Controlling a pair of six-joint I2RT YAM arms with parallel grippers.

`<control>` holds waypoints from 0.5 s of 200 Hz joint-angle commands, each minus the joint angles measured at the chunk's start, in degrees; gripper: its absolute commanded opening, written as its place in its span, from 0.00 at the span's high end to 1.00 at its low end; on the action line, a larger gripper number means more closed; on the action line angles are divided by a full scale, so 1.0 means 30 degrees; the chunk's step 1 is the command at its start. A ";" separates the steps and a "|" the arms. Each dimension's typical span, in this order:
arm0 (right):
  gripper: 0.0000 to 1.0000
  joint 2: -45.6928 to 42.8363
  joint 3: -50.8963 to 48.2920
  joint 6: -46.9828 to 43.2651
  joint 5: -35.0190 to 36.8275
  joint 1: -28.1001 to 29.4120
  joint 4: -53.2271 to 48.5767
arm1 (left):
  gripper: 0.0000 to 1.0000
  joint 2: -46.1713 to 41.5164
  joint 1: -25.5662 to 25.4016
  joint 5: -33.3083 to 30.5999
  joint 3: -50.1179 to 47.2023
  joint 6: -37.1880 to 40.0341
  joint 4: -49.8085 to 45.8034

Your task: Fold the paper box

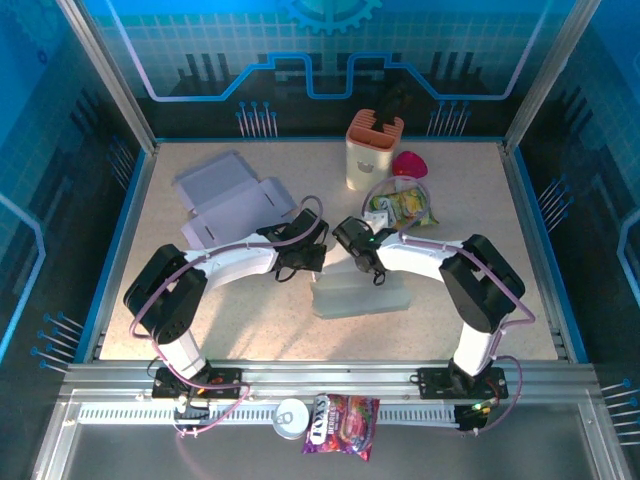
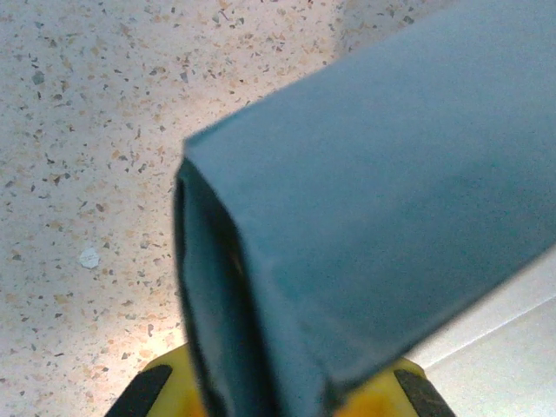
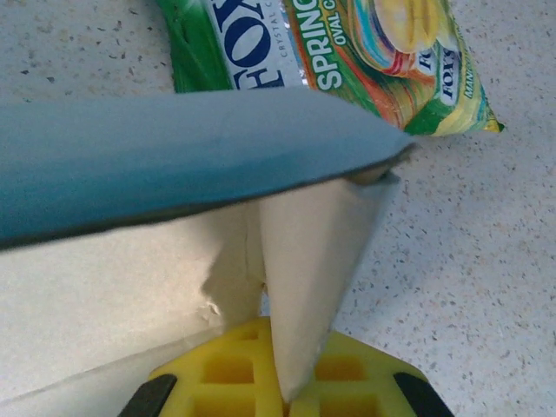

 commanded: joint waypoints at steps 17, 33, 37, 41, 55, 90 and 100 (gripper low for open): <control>1.00 -0.1604 -0.1398 -0.2181 -0.1372 0.0183 0.2129 | 1.00 0.0254 -0.0196 0.0126 0.0221 0.0153 -0.0195; 0.92 -0.2896 -0.2241 -0.3168 -0.3437 -0.0174 0.3697 | 1.00 0.0308 -0.0204 0.0112 0.0206 0.0264 -0.0242; 0.90 -0.3195 -0.2459 -0.3337 -0.4030 -0.0314 0.4053 | 1.00 0.0300 -0.0206 0.0112 0.0206 0.0292 -0.0243; 0.88 -0.3503 -0.2707 -0.3406 -0.4522 -0.0473 0.4357 | 1.00 0.0307 -0.0190 0.0090 0.0210 0.0343 -0.0243; 0.80 -0.4538 -0.3499 -0.3480 -0.6012 -0.1075 0.5280 | 1.00 0.0371 -0.0208 0.0013 0.0235 0.0439 -0.0320; 0.69 -0.6113 -0.5153 -0.4054 -0.7506 -0.2465 0.6520 | 1.00 0.0443 -0.0177 -0.0093 0.0437 0.0653 -0.0551; 0.69 -0.6190 -0.5332 -0.4297 -0.7715 -0.2744 0.6732 | 1.00 0.0506 -0.0164 -0.0093 0.0553 0.0704 -0.0635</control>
